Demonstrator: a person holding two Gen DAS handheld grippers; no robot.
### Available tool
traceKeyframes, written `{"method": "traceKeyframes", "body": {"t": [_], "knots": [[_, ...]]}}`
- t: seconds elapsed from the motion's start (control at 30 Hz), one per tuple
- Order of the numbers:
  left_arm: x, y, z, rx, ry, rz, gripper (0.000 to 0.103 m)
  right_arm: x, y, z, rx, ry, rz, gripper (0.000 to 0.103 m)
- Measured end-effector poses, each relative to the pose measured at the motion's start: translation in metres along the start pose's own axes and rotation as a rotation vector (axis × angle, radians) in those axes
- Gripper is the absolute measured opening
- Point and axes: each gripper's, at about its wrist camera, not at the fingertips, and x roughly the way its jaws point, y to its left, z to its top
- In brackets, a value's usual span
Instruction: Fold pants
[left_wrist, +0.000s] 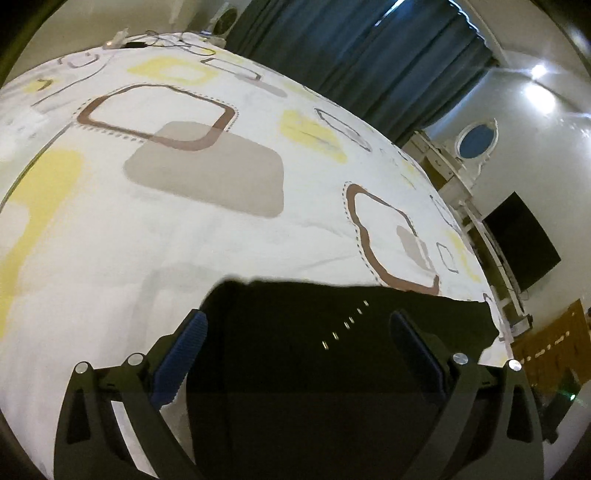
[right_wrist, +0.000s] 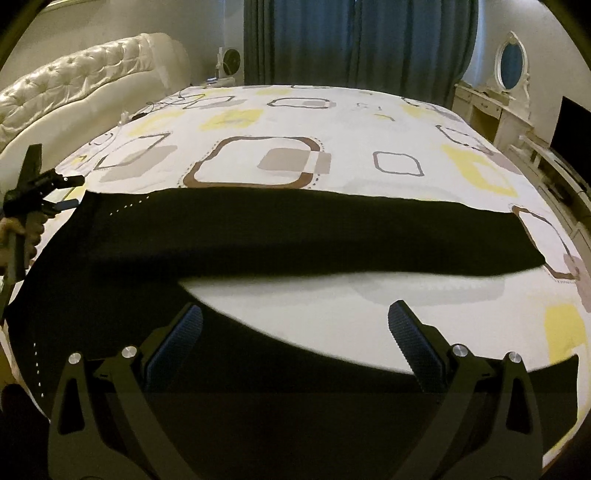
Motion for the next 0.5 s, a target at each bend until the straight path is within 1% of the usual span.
{"method": "traceKeyframes", "body": {"t": [0.07,0.1,0.2,0.3,0.33,0.4,0.43,0.5], "knots": [[0.013,0.003,0.004,0.02,0.02,0.014,0.098,0.006,-0.002,0.006,-0.001,0.005,-0.002,0.101],[0.021,0.007,0.006,0.012,0.051,0.034,0.098,0.009,-0.002,0.008,-0.001,0.009,-0.002,0.101],[0.035,0.022,0.008,-0.027,0.098,0.044,0.098,0.016,-0.005,0.011,0.01,0.019,0.01,0.101],[0.038,0.037,0.009,-0.082,0.097,0.034,0.098,0.022,-0.006,0.011,0.017,0.029,0.03,0.101],[0.035,0.043,0.01,-0.114,0.091,0.0,0.098,0.024,-0.006,0.011,0.015,0.031,0.03,0.101],[0.03,0.052,0.012,-0.154,0.058,-0.034,0.098,0.027,-0.005,0.01,0.012,0.037,0.03,0.101],[0.026,0.055,0.012,-0.163,0.037,-0.046,0.098,0.028,-0.005,0.009,0.011,0.041,0.033,0.101],[0.027,0.058,0.009,-0.147,0.057,-0.043,0.098,0.032,-0.005,0.009,0.008,0.049,0.038,0.101]]}}
